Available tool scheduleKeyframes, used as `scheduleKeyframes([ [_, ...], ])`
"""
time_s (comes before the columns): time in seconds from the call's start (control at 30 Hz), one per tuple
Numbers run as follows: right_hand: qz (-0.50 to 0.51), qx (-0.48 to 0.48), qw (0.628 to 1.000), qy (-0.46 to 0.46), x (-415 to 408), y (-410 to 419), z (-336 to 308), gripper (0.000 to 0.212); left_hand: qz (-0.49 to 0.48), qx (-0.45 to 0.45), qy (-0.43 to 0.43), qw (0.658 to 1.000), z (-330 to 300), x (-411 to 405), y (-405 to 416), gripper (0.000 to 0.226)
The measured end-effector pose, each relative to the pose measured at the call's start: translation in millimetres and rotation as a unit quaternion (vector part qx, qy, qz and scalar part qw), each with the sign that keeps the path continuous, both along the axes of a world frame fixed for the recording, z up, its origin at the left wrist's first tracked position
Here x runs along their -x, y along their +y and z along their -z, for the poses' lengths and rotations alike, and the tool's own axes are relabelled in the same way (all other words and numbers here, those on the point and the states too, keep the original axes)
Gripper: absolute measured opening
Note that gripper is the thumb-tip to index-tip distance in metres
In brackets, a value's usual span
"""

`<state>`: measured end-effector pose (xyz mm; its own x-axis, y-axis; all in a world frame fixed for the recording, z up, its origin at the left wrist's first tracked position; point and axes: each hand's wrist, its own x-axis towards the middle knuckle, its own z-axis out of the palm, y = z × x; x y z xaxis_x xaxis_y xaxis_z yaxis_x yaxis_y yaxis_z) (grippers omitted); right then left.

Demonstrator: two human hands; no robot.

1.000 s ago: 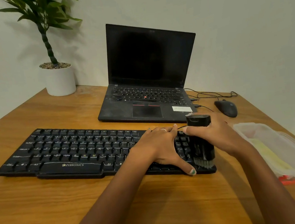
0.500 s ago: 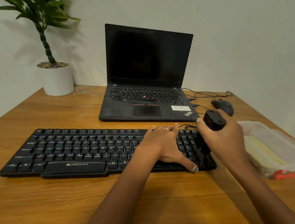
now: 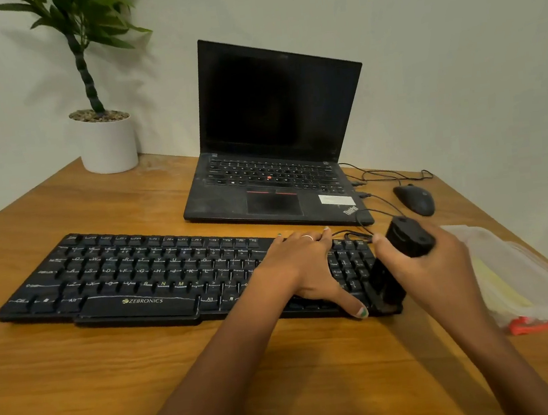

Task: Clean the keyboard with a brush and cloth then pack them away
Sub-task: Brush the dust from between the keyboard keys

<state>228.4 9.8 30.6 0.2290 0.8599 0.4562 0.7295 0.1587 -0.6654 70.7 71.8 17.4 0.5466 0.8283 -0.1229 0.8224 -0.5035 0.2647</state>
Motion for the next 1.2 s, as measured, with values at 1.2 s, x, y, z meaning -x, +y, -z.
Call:
scheduleKeyframes([
  [1.2,-0.026,0.11,0.991,-0.065,13,85,-22,0.021,-0.022,0.01,-0.02,1.0,2,0,-1,0.138],
])
